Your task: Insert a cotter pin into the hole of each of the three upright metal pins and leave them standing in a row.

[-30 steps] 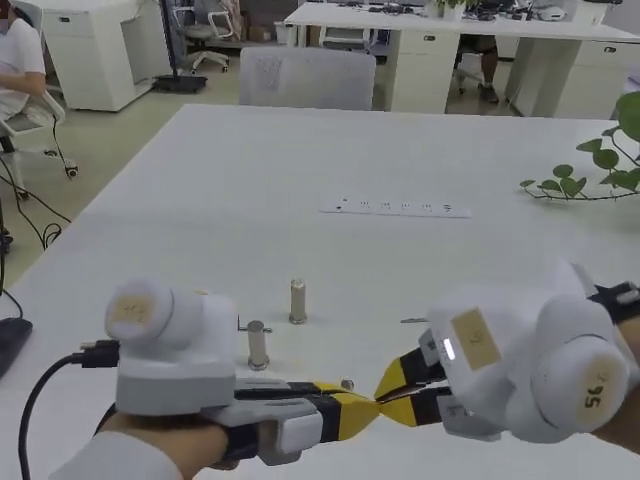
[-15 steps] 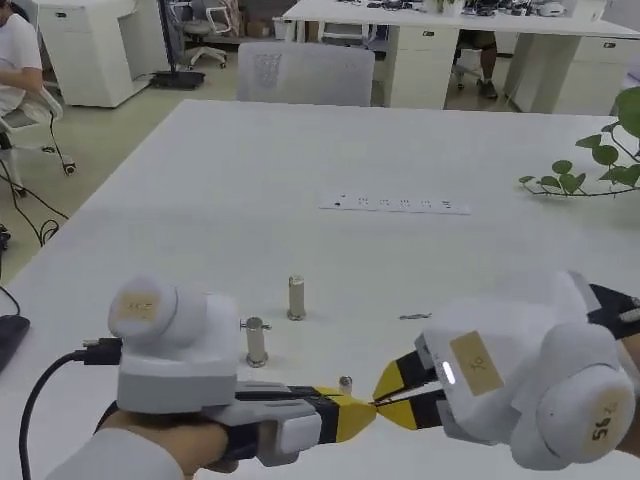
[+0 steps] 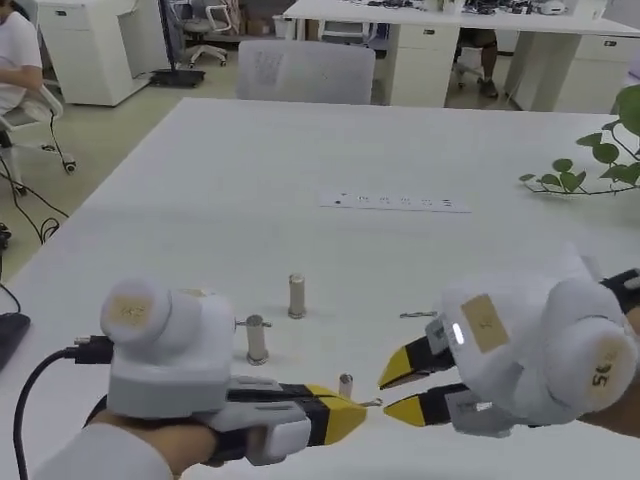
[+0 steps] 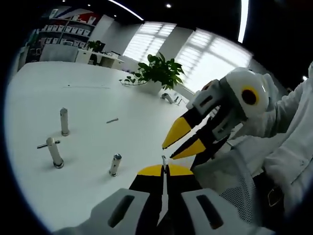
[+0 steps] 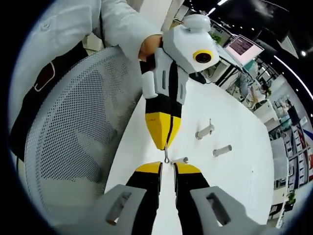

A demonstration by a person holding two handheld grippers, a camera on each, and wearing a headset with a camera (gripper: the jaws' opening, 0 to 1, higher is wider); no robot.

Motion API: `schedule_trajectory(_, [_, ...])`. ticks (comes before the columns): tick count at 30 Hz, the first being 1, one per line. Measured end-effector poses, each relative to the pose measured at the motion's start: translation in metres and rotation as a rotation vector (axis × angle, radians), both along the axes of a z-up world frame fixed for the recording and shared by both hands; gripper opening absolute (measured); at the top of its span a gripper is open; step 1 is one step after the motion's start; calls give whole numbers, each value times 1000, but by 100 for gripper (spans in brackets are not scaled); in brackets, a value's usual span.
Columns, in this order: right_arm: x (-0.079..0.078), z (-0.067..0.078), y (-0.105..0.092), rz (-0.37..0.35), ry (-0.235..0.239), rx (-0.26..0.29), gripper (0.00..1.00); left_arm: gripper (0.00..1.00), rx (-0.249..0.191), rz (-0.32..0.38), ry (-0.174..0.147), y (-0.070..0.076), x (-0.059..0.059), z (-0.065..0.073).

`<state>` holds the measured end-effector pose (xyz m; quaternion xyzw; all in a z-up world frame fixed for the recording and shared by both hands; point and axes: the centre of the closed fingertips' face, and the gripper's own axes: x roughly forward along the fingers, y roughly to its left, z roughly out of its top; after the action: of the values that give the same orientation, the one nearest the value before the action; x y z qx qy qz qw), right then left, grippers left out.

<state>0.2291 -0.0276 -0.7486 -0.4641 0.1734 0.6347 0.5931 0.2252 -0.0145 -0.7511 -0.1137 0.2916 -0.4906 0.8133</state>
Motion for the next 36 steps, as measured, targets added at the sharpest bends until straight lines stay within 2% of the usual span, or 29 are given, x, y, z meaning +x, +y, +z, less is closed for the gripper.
schedule_trajectory(5, [0, 1, -1, -36, 85, 36, 12, 0, 59, -45, -67, 3, -2, -2])
schedule_trajectory(6, [-1, 2, 0, -47, 108, 48, 12, 0, 71, -59, -89, 3, -2, -3])
schedule_trajectory(9, [-2, 2, 0, -66, 164, 69, 12, 0, 88, -77, -115, 2, -4, -2])
schedule_trajectory(12, [-3, 0, -1, -76, 198, 84, 12, 0, 115, -111, -160, 1, -6, -2])
schedule_trajectory(15, [-7, -1, 1, -90, 257, 108, 12, 0, 130, -139, -202, 1, -8, 0])
schedule_trajectory(17, [-12, -1, 2, -90, 310, 124, 12, 0, 141, -145, -210, 1, -9, 0])
schedule_trajectory(18, [-13, 0, 3, -89, 322, 131, 12, 0, 146, -163, -243, 1, -10, 2])
schedule_trajectory(20, [-14, 1, 4, -87, 340, 146, 12, 0, 152, -176, -264, 0, -12, 4])
schedule_trajectory(21, [-14, 1, 4, -91, 350, 153, 12, 0, 165, -195, -291, 0, -12, 4])
schedule_trajectory(25, [-17, 4, 7, -87, 399, 180, 12, 0, 181, -219, -334, -1, -15, 7])
schedule_trajectory(27, [-19, 4, 7, -78, 413, 180, 12, 0, 183, -249, -374, -2, -18, 10])
schedule_trajectory(29, [-23, 5, 8, -64, 441, 183, 12, 0, 204, -278, -408, -3, -20, 10])
schedule_trajectory(32, [-25, 6, 9, -57, 462, 186, 12, 0, 223, -289, -432, -4, -22, 10])
schedule_trajectory(36, [-30, 6, 10, -42, 494, 193, 11, 0, 219, -313, -464, -8, -26, 15])
